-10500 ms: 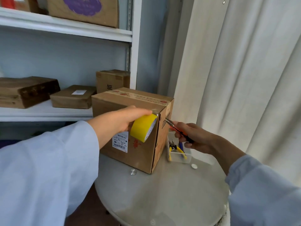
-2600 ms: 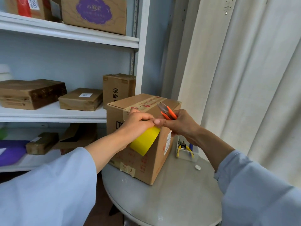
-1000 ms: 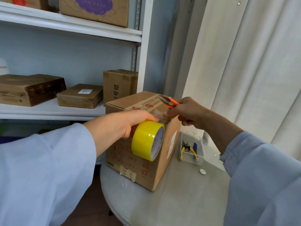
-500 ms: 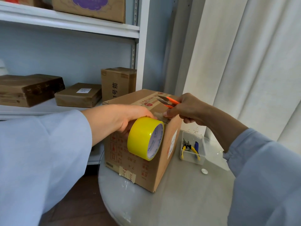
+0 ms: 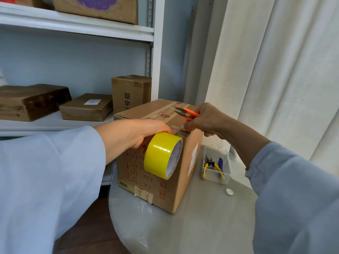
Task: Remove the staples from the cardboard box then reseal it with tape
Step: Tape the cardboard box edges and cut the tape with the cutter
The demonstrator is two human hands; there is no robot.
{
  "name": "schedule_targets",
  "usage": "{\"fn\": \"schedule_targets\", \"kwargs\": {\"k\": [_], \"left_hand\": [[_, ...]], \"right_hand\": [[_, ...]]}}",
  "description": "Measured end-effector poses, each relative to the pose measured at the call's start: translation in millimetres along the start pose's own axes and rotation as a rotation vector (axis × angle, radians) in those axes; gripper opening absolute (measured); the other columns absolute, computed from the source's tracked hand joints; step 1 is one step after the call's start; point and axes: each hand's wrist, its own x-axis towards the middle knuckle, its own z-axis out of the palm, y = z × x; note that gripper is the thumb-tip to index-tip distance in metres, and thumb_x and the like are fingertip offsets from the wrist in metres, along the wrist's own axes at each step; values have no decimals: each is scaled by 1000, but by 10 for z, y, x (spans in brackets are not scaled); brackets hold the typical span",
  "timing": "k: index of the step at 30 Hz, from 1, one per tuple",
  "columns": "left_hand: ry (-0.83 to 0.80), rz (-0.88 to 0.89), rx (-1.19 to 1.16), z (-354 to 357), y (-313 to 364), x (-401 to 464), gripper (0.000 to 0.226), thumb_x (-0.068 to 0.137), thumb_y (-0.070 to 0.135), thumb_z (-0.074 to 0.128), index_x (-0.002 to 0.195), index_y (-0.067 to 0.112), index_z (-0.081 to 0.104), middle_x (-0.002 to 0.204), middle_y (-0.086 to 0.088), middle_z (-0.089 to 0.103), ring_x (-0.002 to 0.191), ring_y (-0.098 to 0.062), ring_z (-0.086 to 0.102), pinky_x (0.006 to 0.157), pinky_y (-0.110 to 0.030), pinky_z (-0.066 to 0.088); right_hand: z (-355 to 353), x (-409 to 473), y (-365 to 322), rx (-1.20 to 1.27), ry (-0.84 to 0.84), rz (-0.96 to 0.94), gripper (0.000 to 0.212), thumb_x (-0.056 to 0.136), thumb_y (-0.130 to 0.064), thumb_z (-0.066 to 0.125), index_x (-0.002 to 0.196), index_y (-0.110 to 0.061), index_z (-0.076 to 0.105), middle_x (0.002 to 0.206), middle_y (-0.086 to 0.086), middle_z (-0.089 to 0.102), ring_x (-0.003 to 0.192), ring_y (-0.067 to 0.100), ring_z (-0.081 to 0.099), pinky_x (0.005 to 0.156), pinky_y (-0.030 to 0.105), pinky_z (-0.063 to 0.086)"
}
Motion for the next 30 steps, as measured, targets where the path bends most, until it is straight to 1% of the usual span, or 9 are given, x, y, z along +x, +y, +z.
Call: {"fn": "schedule_targets", "kwargs": {"k": [5, 7, 9, 11, 14, 19, 24, 27, 30], "left_hand": [[24, 11, 0, -11, -20, 28, 29, 84, 38, 68, 99, 16, 57, 84, -9, 63, 70, -21, 60, 60, -26, 47], [19, 13, -8, -4, -33, 25, 29, 85, 38, 67, 101, 15, 58, 81, -9, 63, 67, -21, 60, 57, -25, 47], [14, 13, -18, 17, -39, 3, 24, 87, 37, 65, 94, 15, 58, 75, -7, 62, 63, -20, 59, 55, -25, 47], [14, 20, -18, 30, -38, -10, 22, 87, 37, 64, 92, 16, 57, 73, -6, 61, 61, -19, 58, 53, -24, 47], [16, 26, -8, 26, -49, 17, 25, 87, 38, 64, 96, 16, 58, 75, -5, 62, 64, -19, 59, 56, -25, 47], [-12, 22, -9, -23, -61, 73, 26, 86, 40, 64, 96, 17, 58, 76, -8, 63, 67, -23, 60, 67, -30, 48], [-22, 18, -23, -38, -55, 56, 27, 85, 40, 65, 97, 16, 58, 78, -6, 63, 67, -20, 60, 63, -28, 47], [20, 59, -32, -32, -74, 64, 31, 84, 38, 68, 105, 18, 57, 84, -5, 63, 72, -18, 59, 57, -25, 44], [28, 66, -49, -20, -93, 78, 33, 84, 38, 69, 107, 18, 57, 84, -6, 64, 72, -18, 60, 56, -24, 44]], "right_hand": [[16, 27, -5, -76, -5, -42, 24, 85, -17, 70, 99, 0, 61, 76, 11, 50, 58, 17, 45, 46, 23, 37], [-1, 19, 7, -72, -18, -30, 28, 86, -20, 70, 103, -4, 56, 77, 8, 49, 59, 16, 46, 47, 22, 38], [-29, 3, 50, -53, -62, 20, 31, 87, -24, 70, 105, -5, 55, 73, 6, 48, 55, 13, 44, 45, 22, 37], [-27, -2, 120, 15, -113, 93, 30, 87, -27, 69, 101, -4, 58, 69, 5, 47, 50, 11, 39, 43, 21, 33], [15, 21, 187, 137, -137, 154, 23, 86, -26, 69, 84, -7, 58, 61, 2, 45, 47, 9, 35, 43, 20, 30], [-6, 79, 100, 95, -58, 36, 27, 84, -34, 71, 89, -9, 60, 65, 3, 45, 52, 10, 38, 44, 19, 33], [79, 192, 50, -8, -82, -20, 42, 81, -36, 73, 113, -13, 58, 76, 0, 50, 62, 11, 43, 48, 21, 33], [167, 280, 81, 10, 2, -44, 39, 84, -35, 71, 113, -14, 58, 75, -3, 52, 60, 6, 44, 44, 15, 34], [244, 378, 113, -78, 68, -33, 43, 84, -41, 68, 113, -11, 59, 83, 4, 60, 62, 11, 48, 49, 20, 34]]}}
